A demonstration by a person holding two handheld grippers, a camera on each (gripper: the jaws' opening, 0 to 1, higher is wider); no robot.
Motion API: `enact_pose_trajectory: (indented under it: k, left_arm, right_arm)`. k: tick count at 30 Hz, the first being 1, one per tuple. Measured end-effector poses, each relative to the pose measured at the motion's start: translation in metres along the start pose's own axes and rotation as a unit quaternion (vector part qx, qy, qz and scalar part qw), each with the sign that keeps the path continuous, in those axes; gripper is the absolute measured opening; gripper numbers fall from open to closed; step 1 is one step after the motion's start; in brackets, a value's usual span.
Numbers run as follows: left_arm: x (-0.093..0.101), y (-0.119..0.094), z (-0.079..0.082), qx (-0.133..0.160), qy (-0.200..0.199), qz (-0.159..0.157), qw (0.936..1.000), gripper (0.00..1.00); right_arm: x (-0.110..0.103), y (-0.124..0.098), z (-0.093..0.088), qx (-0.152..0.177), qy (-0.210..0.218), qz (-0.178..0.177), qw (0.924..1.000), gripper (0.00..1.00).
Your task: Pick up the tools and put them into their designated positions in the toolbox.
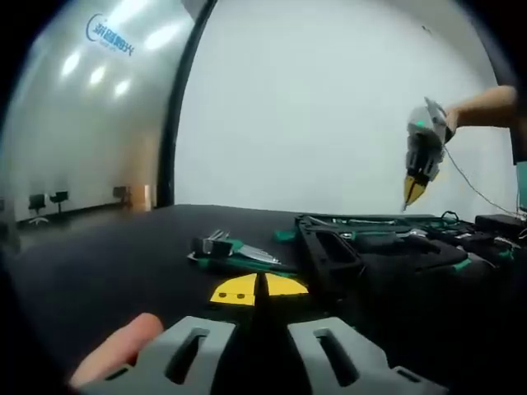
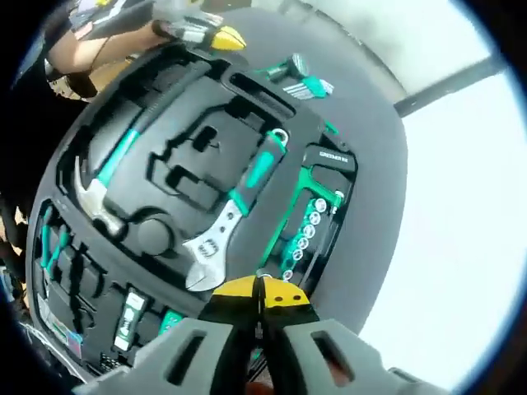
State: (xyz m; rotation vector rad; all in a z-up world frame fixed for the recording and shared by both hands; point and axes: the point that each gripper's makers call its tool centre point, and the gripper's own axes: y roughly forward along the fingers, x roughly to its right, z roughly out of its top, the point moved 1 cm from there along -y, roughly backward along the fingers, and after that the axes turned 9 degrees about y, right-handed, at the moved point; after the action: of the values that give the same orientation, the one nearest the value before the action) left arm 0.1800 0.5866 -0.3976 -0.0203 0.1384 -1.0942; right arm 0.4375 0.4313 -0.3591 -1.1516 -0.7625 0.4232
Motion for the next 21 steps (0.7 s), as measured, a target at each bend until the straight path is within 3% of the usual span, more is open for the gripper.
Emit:
enact_pose_trajectory:
  k: [5, 21]
  left_arm:
    - [-0.001, 0.001, 0.001, 0.002, 0.002, 0.001, 1.0, 0.04]
    - [-0.002, 0.0, 0.002, 0.006, 0.008, 0.008, 0.9999, 0.04]
  right_arm:
    - [0.013, 0.019, -0.004, -0.016, 0.004, 0.007, 0.9998, 0.0]
    - [0.023, 0.041, -0.009, -0.026, 0.012, 0.024, 0.9993, 0.0]
